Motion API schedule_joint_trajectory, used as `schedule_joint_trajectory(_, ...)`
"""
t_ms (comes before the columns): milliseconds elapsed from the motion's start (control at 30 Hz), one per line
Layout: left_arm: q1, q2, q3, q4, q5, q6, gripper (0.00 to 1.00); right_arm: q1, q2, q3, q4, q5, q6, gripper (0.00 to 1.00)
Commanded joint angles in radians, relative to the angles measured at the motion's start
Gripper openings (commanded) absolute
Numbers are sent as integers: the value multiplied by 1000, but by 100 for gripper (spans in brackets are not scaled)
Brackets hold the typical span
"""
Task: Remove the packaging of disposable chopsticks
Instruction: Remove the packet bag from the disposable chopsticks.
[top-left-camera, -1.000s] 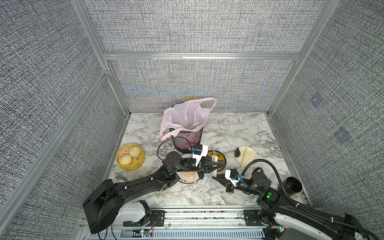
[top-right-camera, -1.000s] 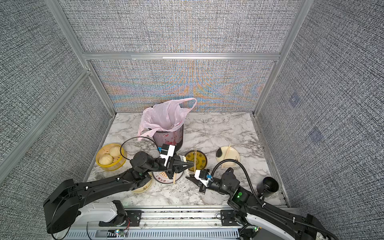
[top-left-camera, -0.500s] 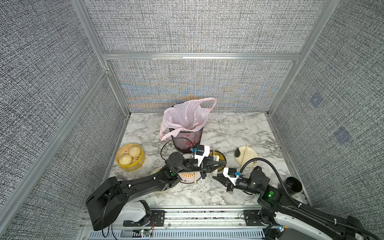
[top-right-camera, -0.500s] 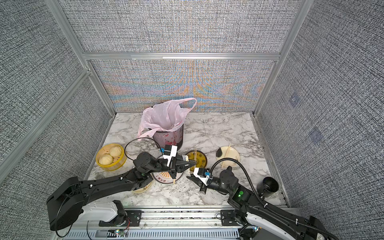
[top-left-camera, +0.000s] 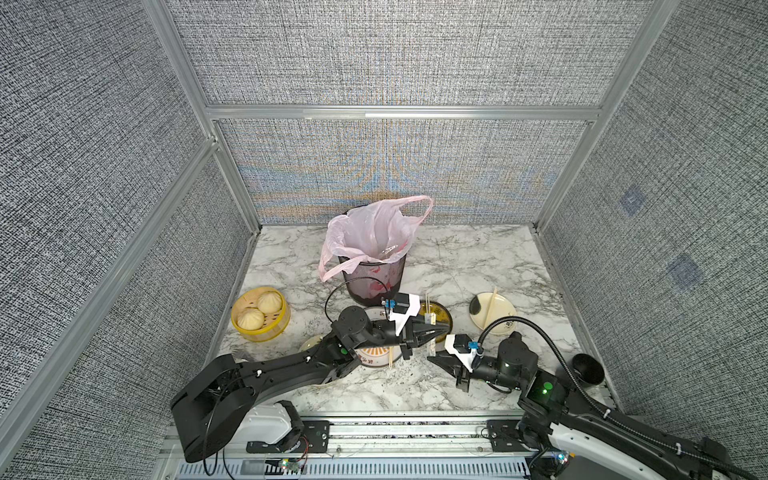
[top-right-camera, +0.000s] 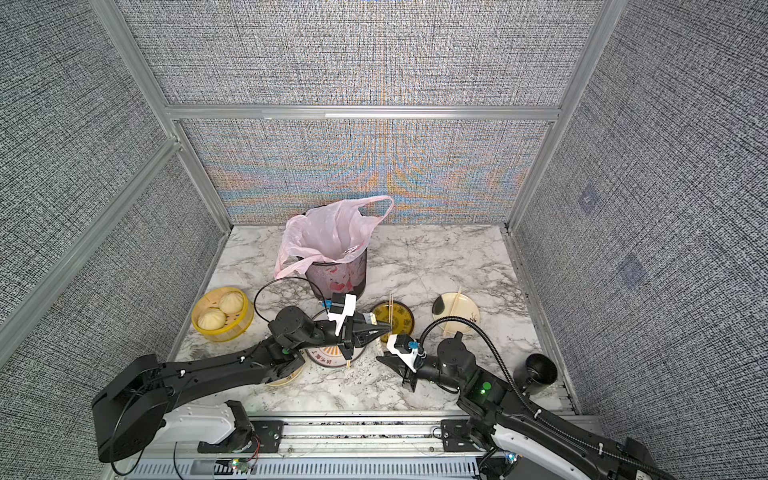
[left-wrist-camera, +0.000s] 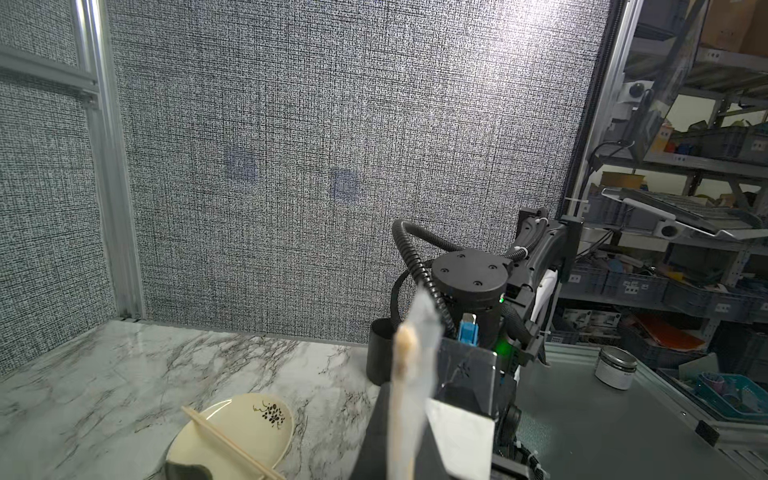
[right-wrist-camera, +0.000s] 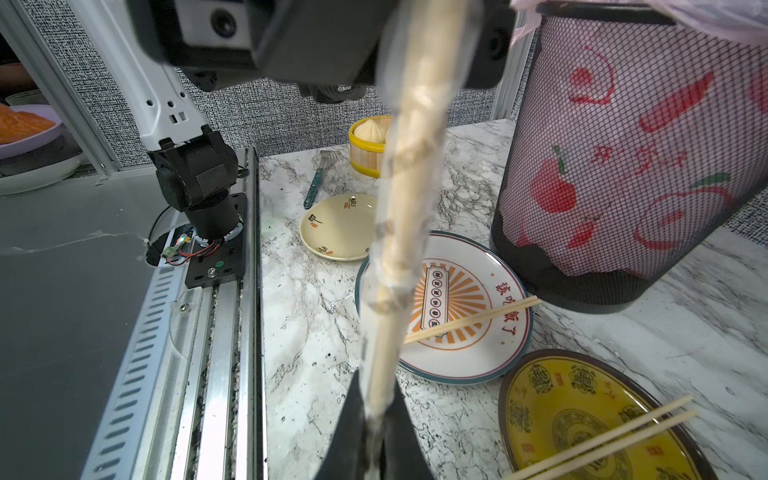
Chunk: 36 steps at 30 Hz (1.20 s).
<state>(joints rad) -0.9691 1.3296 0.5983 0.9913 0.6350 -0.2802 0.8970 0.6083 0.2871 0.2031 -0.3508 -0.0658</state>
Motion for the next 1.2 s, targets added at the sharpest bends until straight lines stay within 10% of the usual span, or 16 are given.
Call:
schedule_joint_trajectory(0, 0, 45, -24, -270, -31, 61, 2, 2, -9, 62, 527, -103, -41, 0)
schedule_joint_trajectory(1167, -14, 107, -21, -147, 12, -10, 9, 0, -42, 87, 532, -98, -34, 0)
